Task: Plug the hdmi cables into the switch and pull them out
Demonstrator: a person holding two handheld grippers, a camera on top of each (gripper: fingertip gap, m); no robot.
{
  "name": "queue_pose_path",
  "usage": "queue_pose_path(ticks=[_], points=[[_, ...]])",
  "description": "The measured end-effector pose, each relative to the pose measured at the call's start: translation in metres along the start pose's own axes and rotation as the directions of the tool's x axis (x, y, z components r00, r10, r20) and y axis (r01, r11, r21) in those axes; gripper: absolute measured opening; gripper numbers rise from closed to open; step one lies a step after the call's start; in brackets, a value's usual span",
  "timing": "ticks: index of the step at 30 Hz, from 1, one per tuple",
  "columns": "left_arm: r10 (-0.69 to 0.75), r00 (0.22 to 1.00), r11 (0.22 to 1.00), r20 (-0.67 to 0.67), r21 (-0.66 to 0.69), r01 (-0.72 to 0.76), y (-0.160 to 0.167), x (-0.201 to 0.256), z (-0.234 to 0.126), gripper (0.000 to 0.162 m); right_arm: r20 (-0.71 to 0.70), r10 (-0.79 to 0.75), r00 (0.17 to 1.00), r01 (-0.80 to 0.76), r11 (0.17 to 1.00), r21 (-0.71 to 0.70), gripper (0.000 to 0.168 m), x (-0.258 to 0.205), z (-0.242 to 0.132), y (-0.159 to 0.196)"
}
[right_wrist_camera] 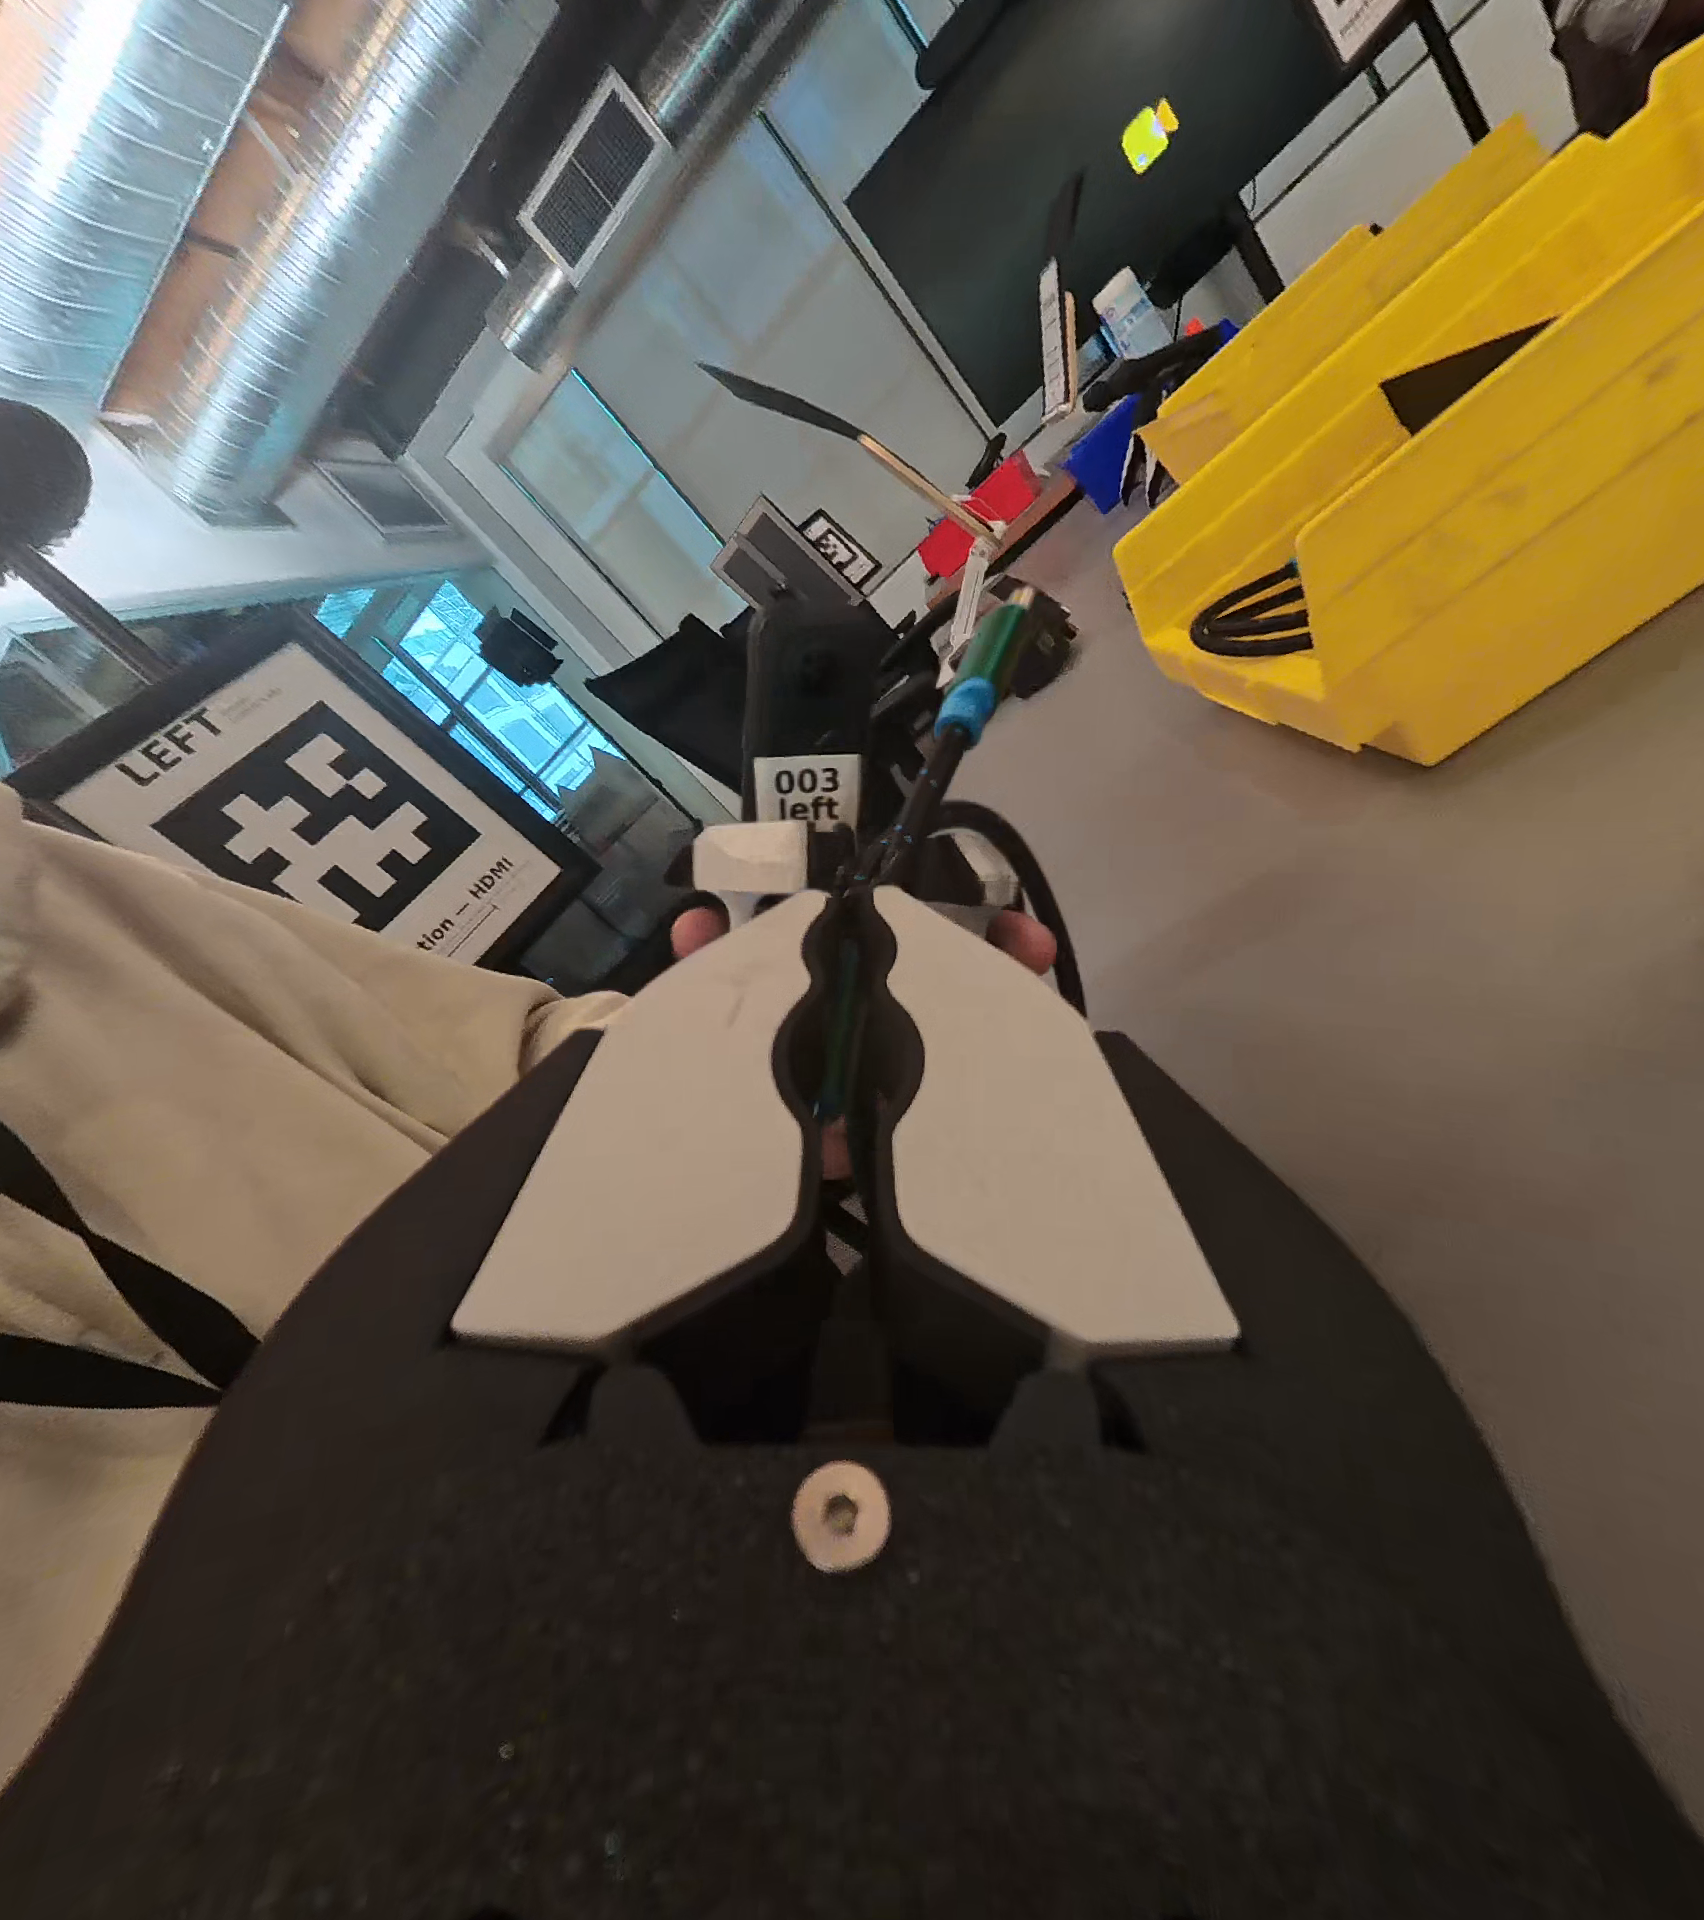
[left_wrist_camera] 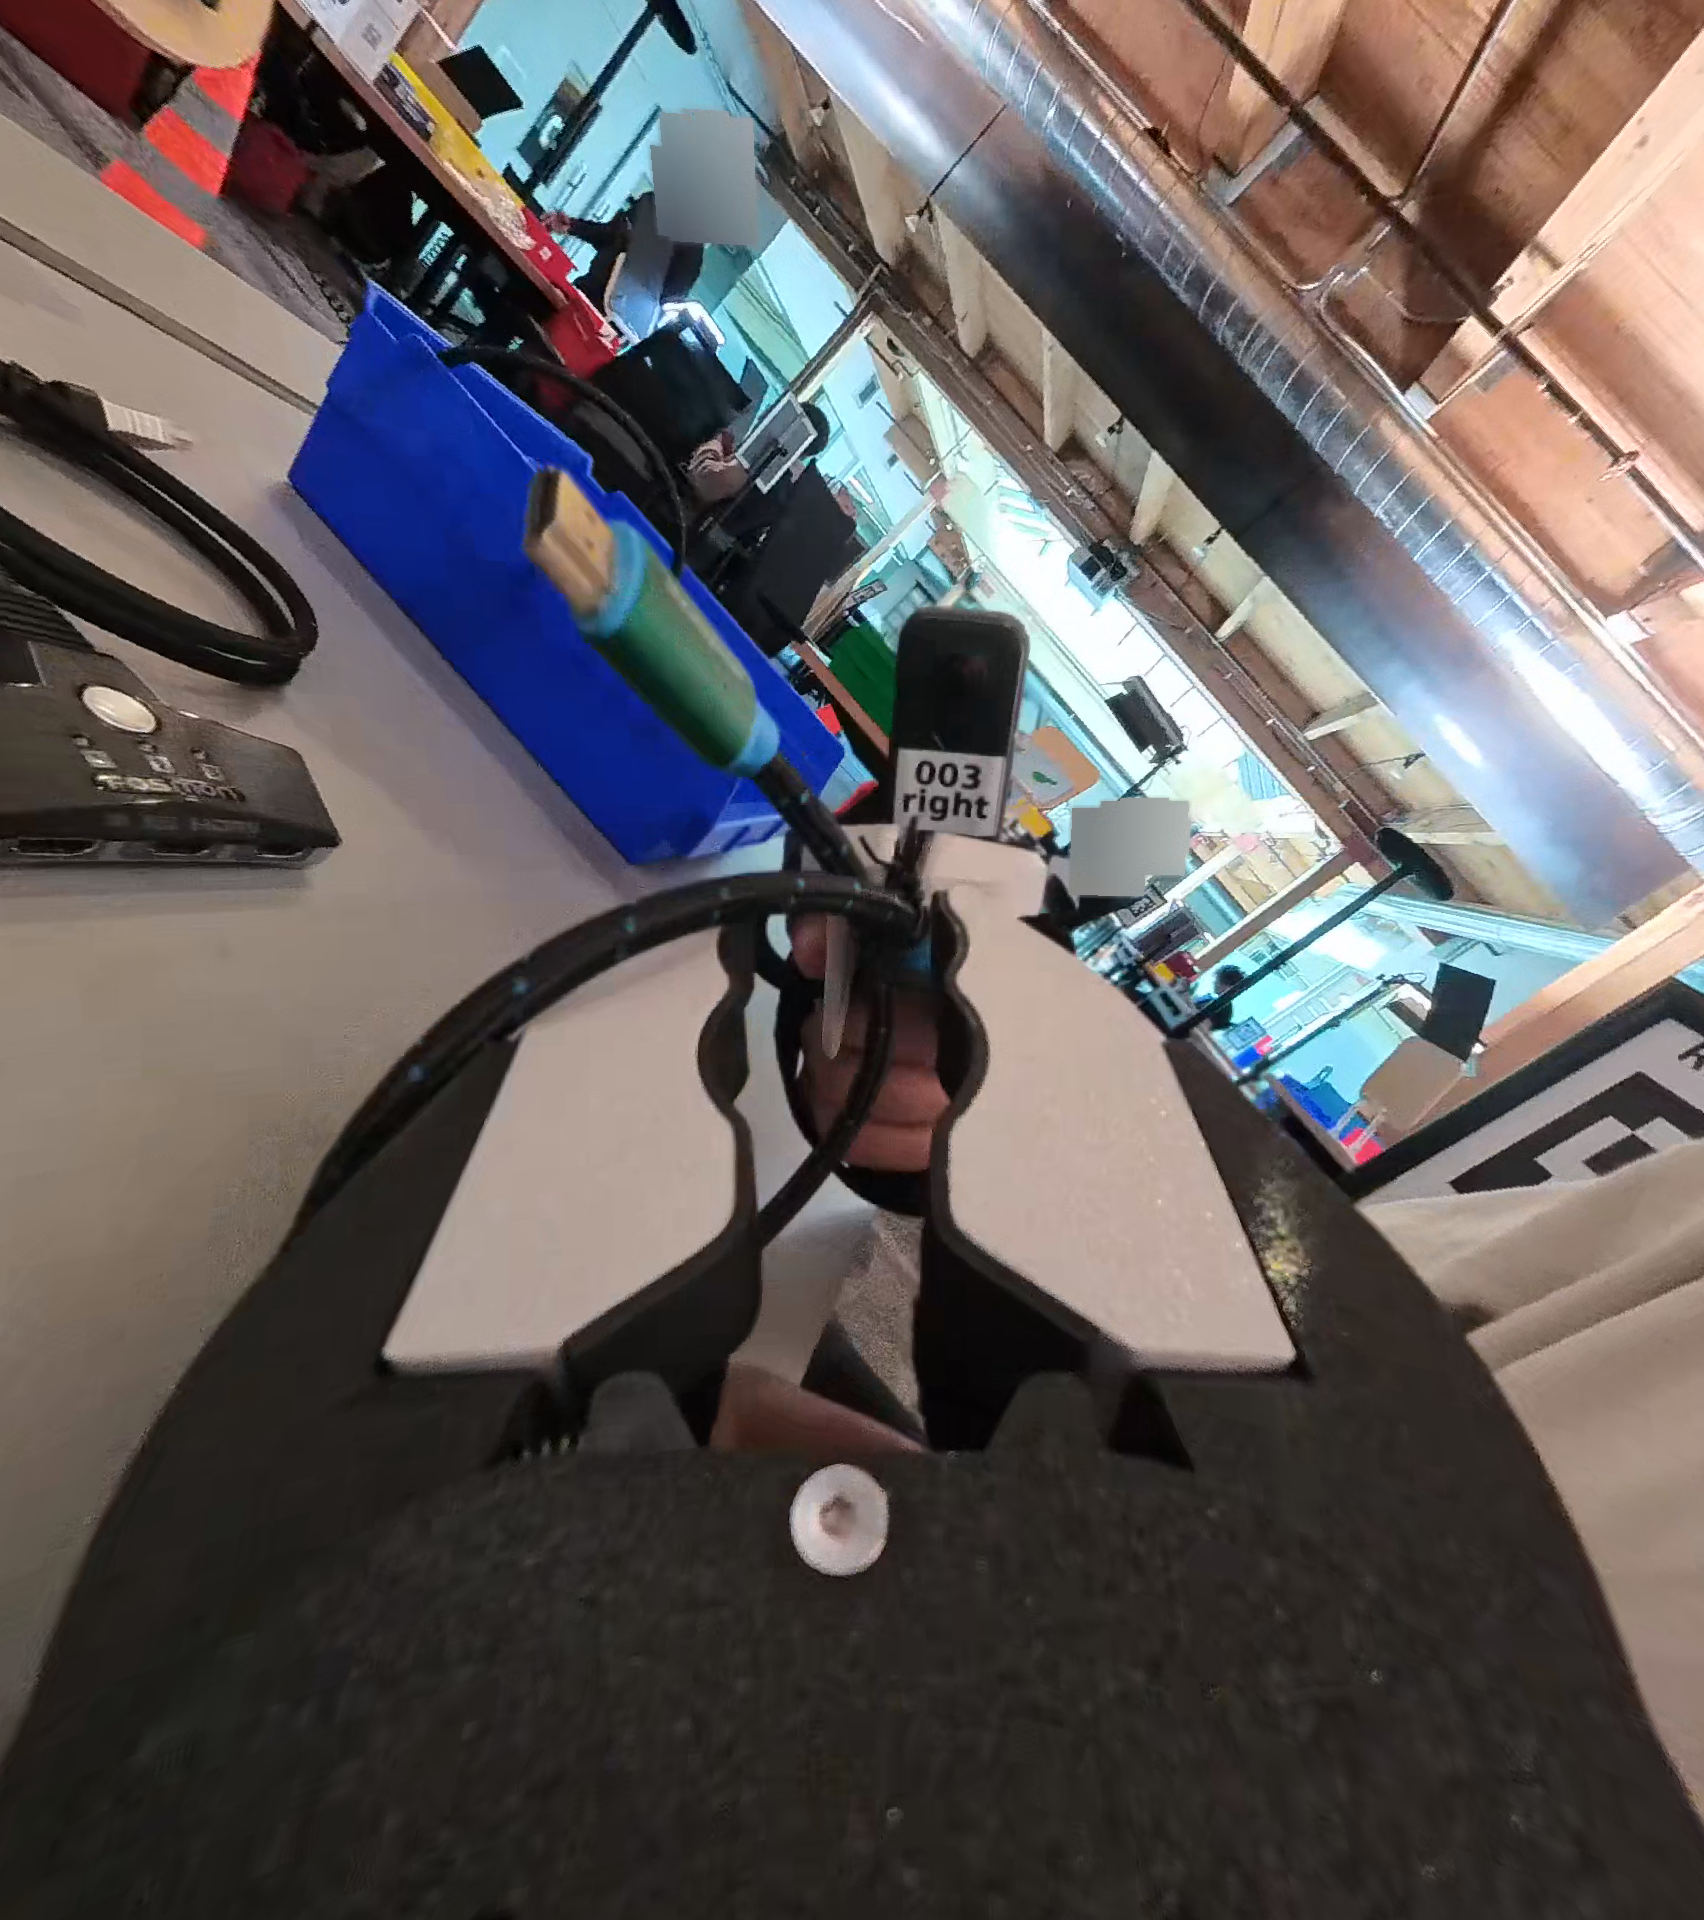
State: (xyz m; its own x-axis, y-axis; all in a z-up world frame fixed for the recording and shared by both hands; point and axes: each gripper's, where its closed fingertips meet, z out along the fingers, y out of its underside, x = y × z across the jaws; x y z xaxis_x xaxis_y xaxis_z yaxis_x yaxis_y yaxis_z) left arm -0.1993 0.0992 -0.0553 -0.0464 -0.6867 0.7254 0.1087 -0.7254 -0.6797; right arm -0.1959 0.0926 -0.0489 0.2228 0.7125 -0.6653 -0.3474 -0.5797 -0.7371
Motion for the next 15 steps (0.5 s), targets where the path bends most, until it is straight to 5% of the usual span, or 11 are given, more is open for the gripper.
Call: queue_pose_path(ticks=[5,15], points=[[-0.011,1.0,1.0,-0.023,-0.017,0.011,0.004,0.003,0.001,0.011,-0.042,-0.056,0.998,0.052,0.995,-0.081,0.002,0.002,0.005,0.012],[-0.14,0.99,0.99,-0.033,-0.037,0.139,0.01,-0.004,-0.004,0.008,-0.152,-0.307,0.939,0.259,0.926,-0.273,0.01,0.007,0.006,0.022]])
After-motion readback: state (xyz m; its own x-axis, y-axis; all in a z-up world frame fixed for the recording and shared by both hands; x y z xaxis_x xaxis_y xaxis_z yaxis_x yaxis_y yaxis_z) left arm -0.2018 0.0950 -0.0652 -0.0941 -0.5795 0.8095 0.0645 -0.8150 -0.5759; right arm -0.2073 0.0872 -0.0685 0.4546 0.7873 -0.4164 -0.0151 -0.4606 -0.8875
